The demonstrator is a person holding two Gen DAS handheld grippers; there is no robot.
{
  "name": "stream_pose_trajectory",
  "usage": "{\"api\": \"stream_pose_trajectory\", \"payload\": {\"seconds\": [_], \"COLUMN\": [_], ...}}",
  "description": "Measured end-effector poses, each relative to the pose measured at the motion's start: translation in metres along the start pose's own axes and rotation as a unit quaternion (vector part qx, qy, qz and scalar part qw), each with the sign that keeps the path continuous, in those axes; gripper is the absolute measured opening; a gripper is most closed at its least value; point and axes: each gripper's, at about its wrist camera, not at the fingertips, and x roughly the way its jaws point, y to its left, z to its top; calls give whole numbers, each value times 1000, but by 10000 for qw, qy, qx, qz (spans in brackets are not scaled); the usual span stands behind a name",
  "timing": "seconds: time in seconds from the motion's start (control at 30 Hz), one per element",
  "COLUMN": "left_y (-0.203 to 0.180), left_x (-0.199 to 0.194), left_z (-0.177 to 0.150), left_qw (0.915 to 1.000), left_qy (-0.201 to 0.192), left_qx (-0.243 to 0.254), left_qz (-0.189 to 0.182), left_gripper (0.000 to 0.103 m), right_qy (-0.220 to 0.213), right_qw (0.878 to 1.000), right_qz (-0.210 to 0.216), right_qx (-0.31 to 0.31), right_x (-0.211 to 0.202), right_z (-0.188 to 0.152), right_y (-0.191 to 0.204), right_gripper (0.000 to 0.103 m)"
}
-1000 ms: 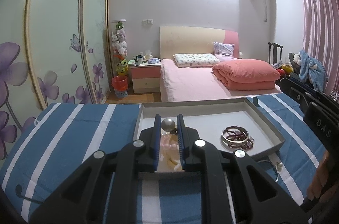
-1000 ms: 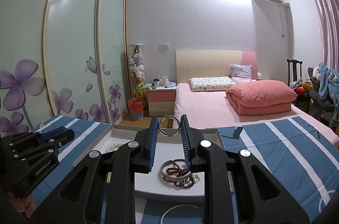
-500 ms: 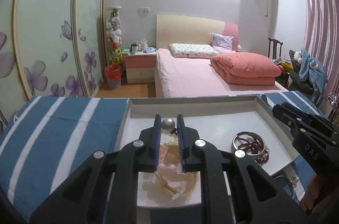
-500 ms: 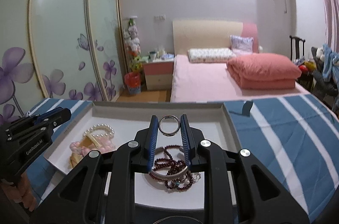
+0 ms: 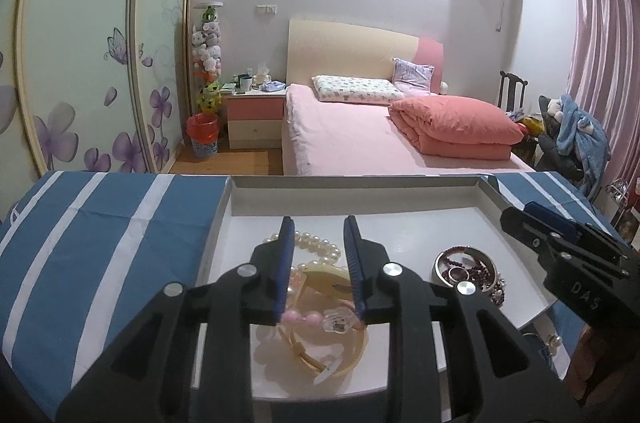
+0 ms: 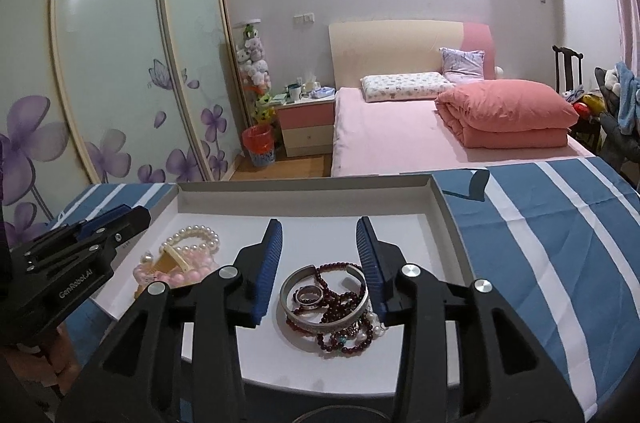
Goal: Organize jewelry
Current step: 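Open both tools to drop the earring and ring into the tray, then move the left tool to the silver bangle with pearl ends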
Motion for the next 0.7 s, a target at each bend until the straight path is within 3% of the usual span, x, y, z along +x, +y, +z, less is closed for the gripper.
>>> {"api": "stream_pose_trajectory", "payload": {"seconds": [0.37, 0.53, 0.7], "left_y": [-18, -44, -84], "left_x": [-35, -43, -37], "left_z": [-6, -22, -49], "left_qw": [9995, 9974, 9872], "left_qy": [-98, 221, 920], "left_qx": [153, 262, 608], "left_qz": [-244, -634, -1155], "left_gripper": [30, 30, 28], "right_qy": [-250, -375, -498], "right_qw": [9995, 9989, 9979], "right_qz": [-150, -270, -400], "right_qx": [-78, -38, 102], "right_x": [-44, -69, -95], "right_z": [2, -8, -18], "right_y": [-9, -19, -34], "right_gripper": [40, 40, 43]}}
